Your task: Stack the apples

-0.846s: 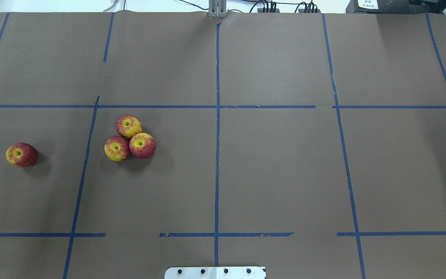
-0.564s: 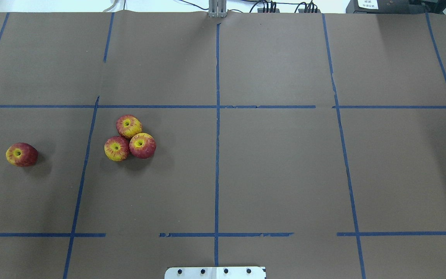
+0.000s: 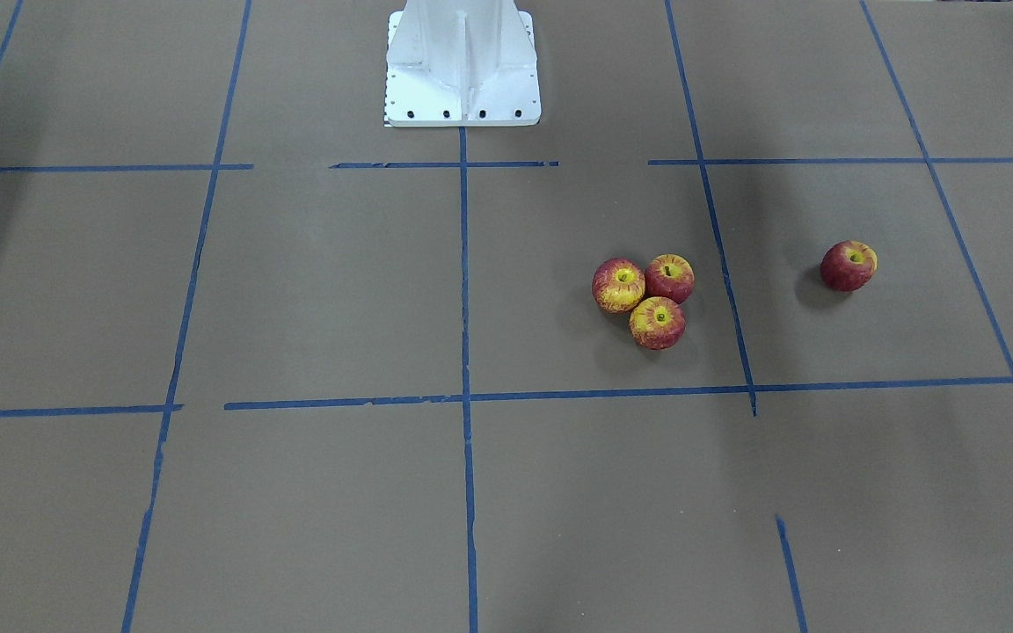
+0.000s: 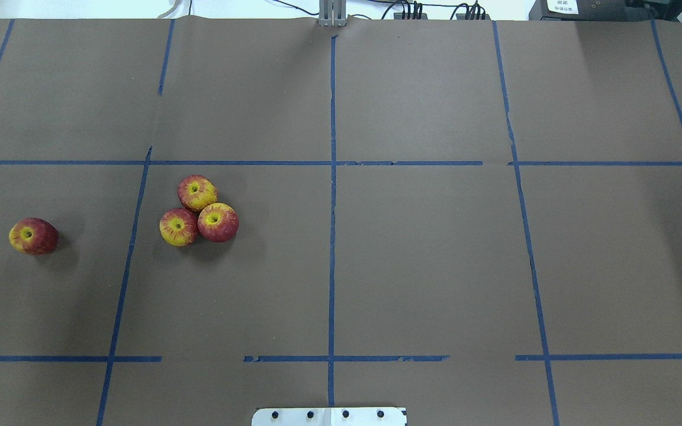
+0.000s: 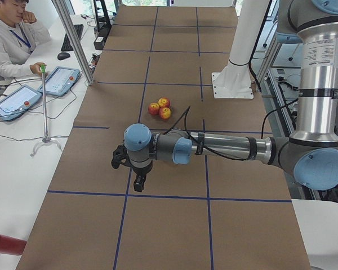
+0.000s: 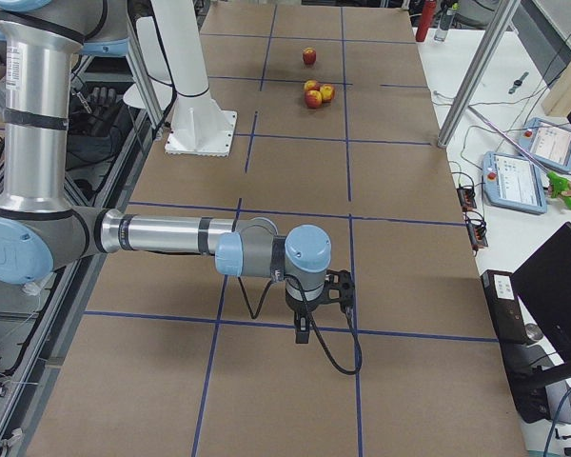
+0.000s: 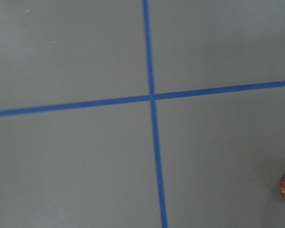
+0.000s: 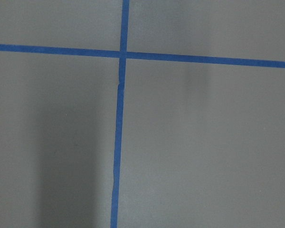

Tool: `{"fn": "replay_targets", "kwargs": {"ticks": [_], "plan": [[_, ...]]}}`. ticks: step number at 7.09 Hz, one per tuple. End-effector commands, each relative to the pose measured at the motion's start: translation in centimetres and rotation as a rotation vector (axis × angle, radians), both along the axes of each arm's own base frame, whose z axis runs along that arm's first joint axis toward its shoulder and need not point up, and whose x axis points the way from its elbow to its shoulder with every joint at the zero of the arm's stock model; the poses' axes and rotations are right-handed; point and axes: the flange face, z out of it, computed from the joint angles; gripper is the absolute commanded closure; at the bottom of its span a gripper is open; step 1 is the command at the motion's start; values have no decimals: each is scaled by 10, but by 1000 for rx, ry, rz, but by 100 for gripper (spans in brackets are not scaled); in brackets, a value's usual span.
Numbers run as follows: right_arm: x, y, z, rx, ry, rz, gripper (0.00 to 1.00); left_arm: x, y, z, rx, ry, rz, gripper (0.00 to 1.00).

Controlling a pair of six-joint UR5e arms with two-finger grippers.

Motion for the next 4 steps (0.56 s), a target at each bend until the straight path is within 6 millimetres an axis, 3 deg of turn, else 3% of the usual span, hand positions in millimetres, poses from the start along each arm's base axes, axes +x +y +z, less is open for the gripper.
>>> {"fn": "replay_targets", "kwargs": {"ticks": [1,2,3,4], "plan": [[0,0,0,0,0,0,0,125,8,-39,-54,90,-5,0],[0,0,0,0,0,0,0,177,22,-50,-158,119,-56,0],[0,0,0,0,0,0,0,206,31,-52,-160,87,-86,0],[0,0,0,0,0,0,0,215,35,-50,-175,75,-86,0]]}}
